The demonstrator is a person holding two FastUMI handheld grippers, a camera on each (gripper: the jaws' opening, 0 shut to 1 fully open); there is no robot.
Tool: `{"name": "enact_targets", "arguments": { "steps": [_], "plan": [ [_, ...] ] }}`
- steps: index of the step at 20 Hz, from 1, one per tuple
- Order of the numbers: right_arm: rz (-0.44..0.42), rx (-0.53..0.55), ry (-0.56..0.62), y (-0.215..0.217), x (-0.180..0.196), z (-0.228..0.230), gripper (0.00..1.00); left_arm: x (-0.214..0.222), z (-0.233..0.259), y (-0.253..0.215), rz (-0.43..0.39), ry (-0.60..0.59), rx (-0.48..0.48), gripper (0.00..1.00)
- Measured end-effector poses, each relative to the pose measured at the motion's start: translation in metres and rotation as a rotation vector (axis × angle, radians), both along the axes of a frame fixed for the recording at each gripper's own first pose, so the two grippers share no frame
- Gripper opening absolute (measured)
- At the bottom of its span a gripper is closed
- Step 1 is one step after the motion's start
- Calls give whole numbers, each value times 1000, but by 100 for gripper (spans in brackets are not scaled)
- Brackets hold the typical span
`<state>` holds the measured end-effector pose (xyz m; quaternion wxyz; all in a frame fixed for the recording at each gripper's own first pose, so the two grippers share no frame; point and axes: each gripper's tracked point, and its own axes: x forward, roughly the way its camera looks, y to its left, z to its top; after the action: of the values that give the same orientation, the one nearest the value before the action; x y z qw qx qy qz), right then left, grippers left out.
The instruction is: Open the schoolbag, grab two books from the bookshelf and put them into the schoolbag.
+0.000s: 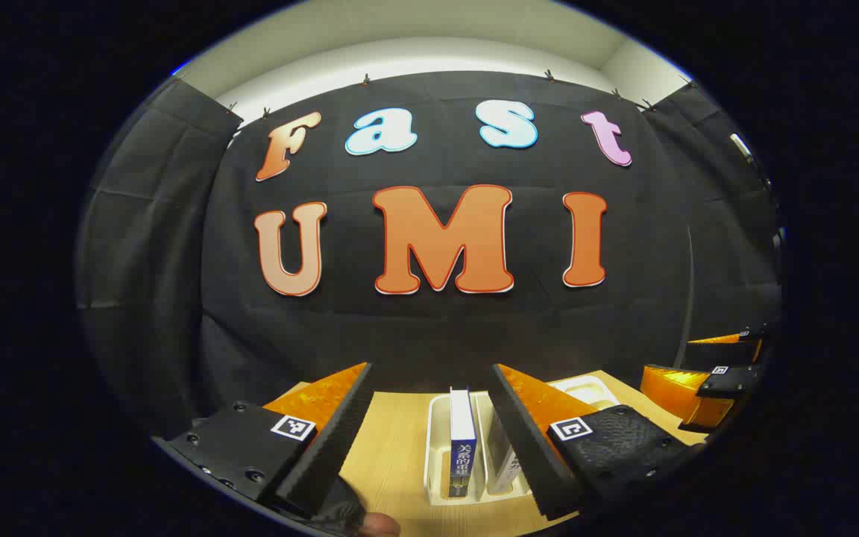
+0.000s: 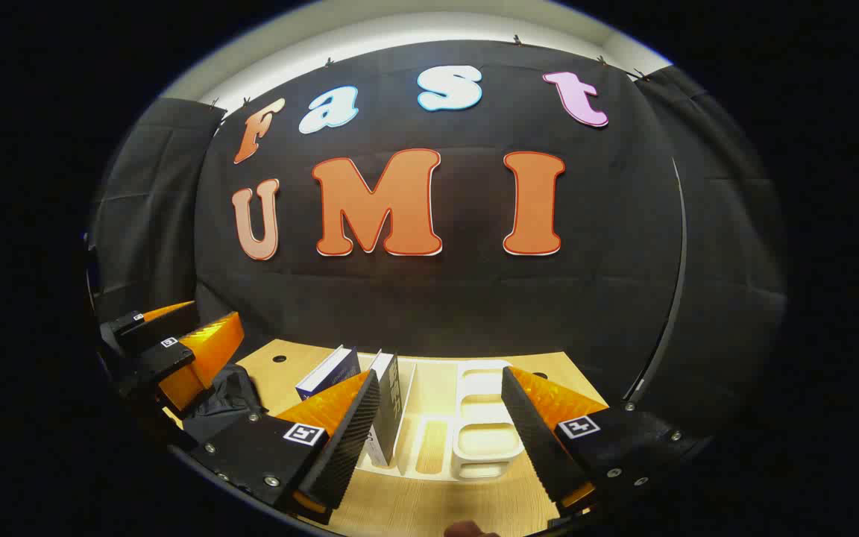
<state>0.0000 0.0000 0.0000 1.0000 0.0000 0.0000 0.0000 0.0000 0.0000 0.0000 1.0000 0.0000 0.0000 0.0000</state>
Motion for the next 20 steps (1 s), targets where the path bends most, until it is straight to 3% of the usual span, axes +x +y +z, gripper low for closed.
{"name": "enact_targets", "arguments": {
  "steps": [13,20],
  "plan": [
    [50,-17,20,32,21,-5,98,14,-10,32,41,17,-22,99],
    [31,-42,37,40,32,-5,98,24,-15,47,34,19,-38,99]
  ]
}}
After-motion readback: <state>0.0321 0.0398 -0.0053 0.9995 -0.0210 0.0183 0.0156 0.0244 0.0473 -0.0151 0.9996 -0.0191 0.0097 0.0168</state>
